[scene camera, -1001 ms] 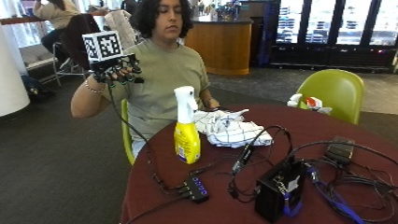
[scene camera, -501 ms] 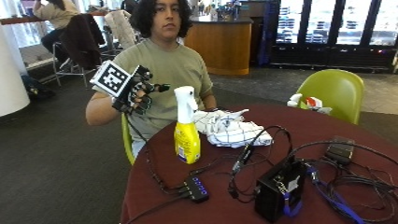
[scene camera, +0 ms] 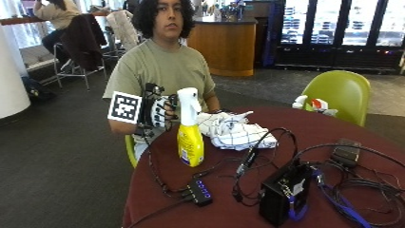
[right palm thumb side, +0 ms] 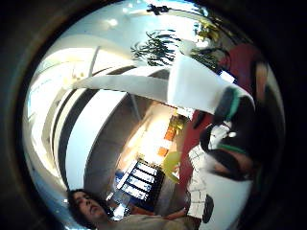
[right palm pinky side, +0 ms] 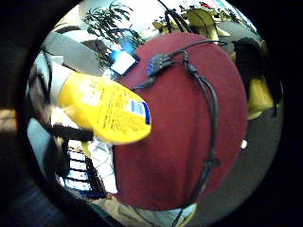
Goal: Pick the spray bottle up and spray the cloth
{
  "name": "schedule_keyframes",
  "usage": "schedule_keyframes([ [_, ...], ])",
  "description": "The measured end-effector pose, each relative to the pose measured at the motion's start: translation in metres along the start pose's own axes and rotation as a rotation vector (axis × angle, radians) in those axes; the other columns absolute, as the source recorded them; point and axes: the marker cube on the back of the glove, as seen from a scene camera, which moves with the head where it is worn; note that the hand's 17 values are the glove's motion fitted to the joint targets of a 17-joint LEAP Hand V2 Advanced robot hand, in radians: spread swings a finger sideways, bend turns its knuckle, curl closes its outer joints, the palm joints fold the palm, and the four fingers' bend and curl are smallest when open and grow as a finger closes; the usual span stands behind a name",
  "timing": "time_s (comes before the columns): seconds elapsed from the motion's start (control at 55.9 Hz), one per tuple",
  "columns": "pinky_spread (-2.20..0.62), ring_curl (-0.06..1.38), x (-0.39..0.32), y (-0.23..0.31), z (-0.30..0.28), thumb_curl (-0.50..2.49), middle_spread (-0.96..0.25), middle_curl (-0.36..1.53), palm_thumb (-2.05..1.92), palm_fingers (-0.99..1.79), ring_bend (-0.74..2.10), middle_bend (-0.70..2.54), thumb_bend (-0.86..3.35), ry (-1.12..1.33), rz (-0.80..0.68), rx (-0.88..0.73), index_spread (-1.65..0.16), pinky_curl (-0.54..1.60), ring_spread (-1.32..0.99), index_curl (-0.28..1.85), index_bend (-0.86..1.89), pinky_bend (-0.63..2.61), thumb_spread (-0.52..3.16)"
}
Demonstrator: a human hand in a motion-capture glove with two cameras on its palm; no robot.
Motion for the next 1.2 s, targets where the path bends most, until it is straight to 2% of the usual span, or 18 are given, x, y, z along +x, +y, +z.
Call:
schedule_keyframes([
  [0.107,-0.16,0.50,-0.003,-0.002,0.001,0.49,-0.14,0.56,0.96,1.41,0.90,0.68,0.11,0.034,0.027,-0.023,-0.27,0.49,-0.17,0.36,0.56,0.87,1.25],
  [0.25,-0.17,0.57,-0.012,0.019,-0.016,0.54,-0.17,0.66,0.97,1.27,1.00,0.81,0.14,0.138,0.080,-0.121,-0.26,0.56,-0.18,0.46,0.66,0.97,1.37],
  [0.376,-0.20,0.56,-0.021,0.044,-0.033,0.47,-0.15,0.62,0.70,1.02,0.95,0.68,-0.04,0.368,-0.002,-0.198,-0.24,0.55,-0.16,0.44,0.43,0.93,1.33],
  [0.447,-0.19,0.54,-0.028,0.063,-0.054,0.43,-0.10,0.58,0.60,0.88,0.84,0.56,-0.05,0.506,0.011,-0.326,-0.23,0.53,-0.12,0.43,0.33,0.82,1.29],
  [0.483,-0.14,0.52,-0.028,0.066,-0.061,0.42,-0.07,0.56,0.57,0.73,0.76,0.51,-0.05,0.565,0.033,-0.302,-0.24,0.51,-0.09,0.43,0.30,0.76,1.27],
  [0.501,-0.15,0.52,-0.028,0.066,-0.063,0.42,-0.06,0.55,0.56,0.78,0.75,0.51,-0.05,0.590,0.041,-0.278,-0.24,0.51,-0.09,0.42,0.28,0.75,1.26],
  [0.519,-0.10,0.49,-0.028,0.068,-0.066,0.41,-0.04,0.53,0.55,0.66,0.70,0.46,-0.05,0.612,0.039,-0.274,-0.25,0.48,-0.07,0.41,0.27,0.69,1.25],
  [0.59,0.00,0.46,-0.028,0.092,-0.090,0.40,0.00,0.49,0.53,0.48,0.60,0.35,-0.03,0.691,-0.046,-0.428,-0.29,0.46,-0.05,0.41,0.24,0.62,1.22],
  [0.697,0.11,0.39,-0.030,0.112,-0.108,0.38,0.03,0.43,0.51,0.39,0.48,0.25,-0.03,0.783,-0.085,-0.498,-0.34,0.39,-0.02,0.37,0.18,0.52,1.20],
  [0.966,0.21,0.34,-0.041,0.139,-0.130,0.36,0.04,0.38,0.51,0.36,0.42,0.19,-0.02,0.949,-0.120,-0.407,-0.38,0.32,0.00,0.33,0.15,0.35,1.15],
  [1.037,0.22,0.34,-0.038,0.124,-0.126,0.36,0.04,0.38,0.50,0.37,0.41,0.19,-0.03,0.920,-0.149,-0.395,-0.38,0.32,0.00,0.32,0.14,0.34,1.13],
  [1.109,0.22,0.34,-0.039,0.114,-0.111,0.35,0.04,0.37,0.50,0.38,0.40,0.19,-0.02,0.871,-0.054,-0.298,-0.38,0.32,0.00,0.31,0.14,0.33,1.12],
  [1.198,0.22,0.34,-0.038,0.104,-0.093,0.35,0.04,0.37,0.50,0.38,0.40,0.19,-0.02,0.750,-0.148,-0.345,-0.38,0.33,0.01,0.29,0.12,0.33,1.11],
])
